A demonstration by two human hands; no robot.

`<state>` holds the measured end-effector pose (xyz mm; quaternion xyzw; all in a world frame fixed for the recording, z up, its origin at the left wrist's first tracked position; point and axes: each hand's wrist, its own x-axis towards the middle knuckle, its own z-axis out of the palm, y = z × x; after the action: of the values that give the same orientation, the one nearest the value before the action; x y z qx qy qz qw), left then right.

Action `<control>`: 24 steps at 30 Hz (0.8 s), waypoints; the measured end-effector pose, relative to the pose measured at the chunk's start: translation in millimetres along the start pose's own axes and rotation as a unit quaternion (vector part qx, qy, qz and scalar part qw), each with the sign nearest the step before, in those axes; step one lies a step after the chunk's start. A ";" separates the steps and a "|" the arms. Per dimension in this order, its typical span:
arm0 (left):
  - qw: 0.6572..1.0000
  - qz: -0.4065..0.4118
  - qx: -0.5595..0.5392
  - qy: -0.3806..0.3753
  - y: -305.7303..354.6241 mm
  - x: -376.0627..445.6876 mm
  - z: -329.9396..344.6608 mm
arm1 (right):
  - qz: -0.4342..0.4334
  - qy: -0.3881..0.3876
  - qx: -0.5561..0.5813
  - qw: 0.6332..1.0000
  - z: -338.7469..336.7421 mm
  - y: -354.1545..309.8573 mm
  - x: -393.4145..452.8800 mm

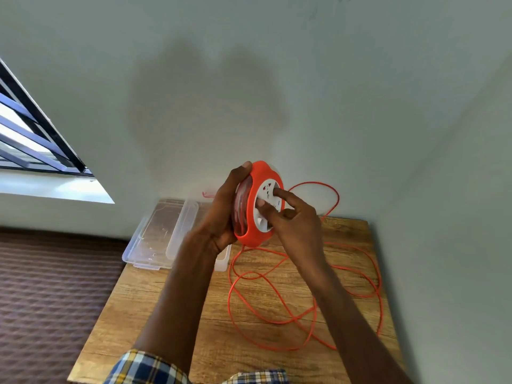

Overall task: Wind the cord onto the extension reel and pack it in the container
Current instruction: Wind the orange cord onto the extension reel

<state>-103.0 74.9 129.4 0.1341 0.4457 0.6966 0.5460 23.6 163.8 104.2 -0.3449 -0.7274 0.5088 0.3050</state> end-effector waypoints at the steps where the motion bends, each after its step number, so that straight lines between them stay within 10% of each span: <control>1: 1.000 -0.013 0.002 -0.008 1.8 -0.1 -4.1 | -0.035 -0.006 -0.053 0.998 -5.3 2.6 1.5; 9: 0.990 -0.116 0.018 -0.075 4.4 -2.1 -23.6 | -0.344 -0.133 -0.213 0.905 -42.1 25.6 15.3; 19: 0.996 -0.083 0.038 -0.025 0.4 -1.2 -19.4 | -0.340 -0.059 -0.296 0.891 -26.5 24.2 9.3; 24: 0.999 -0.026 0.022 0.001 -1.5 -2.3 -10.5 | -0.155 0.011 -0.109 0.982 -7.7 16.4 -3.0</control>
<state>-108.2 67.9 122.9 0.1338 0.4646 0.6727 0.5601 34.6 169.5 90.7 -0.2642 -0.8200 0.3691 0.3486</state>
